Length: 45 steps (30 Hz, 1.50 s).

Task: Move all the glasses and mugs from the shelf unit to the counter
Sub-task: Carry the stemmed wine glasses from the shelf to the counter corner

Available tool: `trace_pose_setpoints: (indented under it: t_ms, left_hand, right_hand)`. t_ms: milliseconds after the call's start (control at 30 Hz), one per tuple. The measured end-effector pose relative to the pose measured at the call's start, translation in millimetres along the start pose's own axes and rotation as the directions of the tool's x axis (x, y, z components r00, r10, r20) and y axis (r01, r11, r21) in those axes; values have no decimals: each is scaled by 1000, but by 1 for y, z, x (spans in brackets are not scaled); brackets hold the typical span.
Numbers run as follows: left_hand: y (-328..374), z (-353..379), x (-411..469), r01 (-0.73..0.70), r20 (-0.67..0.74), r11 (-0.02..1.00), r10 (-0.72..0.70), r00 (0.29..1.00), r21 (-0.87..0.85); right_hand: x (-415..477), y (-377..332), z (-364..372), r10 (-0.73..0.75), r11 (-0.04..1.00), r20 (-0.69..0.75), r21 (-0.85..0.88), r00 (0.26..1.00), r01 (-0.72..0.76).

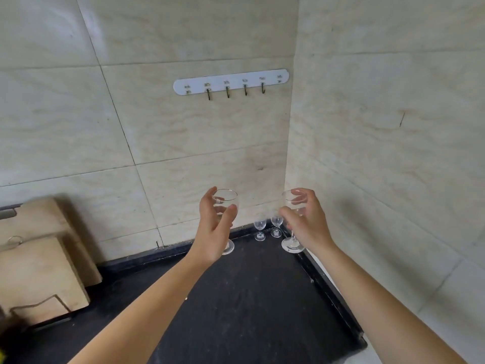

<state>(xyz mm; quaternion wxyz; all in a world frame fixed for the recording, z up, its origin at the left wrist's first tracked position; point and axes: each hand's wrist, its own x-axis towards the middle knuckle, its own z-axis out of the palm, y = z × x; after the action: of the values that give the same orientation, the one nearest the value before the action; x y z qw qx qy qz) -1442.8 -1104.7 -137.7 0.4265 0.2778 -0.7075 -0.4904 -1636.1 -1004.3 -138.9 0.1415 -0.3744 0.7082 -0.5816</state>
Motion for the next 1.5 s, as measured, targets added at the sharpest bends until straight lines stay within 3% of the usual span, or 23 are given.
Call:
trace_pose_setpoints:
  t_ms: [333, 467, 700, 933, 1100, 1500]
  left_hand:
    - [-121, -15, 129, 131, 30, 985, -135, 990, 113]
    - [-174, -13, 153, 232, -10, 959, -233, 972, 164]
    - [-260, 1, 175, 460, -70, 860, -456, 887, 223]
    - [-319, 15, 192, 522, -68, 765, -539, 840, 378]
    - [-344, 21, 199, 541, -77, 747, -559, 826, 386]
    - [-373, 33, 207, 568, -66, 730, -591, 804, 380]
  right_hand:
    - [132, 70, 81, 58, 987, 82, -157, 995, -44]
    - [163, 112, 102, 130, 959, 196, -273, 972, -74]
    - [199, 192, 153, 248, 945, 361, -294, 899, -143]
    - [231, 251, 204, 254, 892, 515, -452, 818, 8]
    - [244, 272, 220, 289, 824, 544, -560, 787, 84]
    - [244, 289, 233, 219, 714, 596, -637, 773, 289]
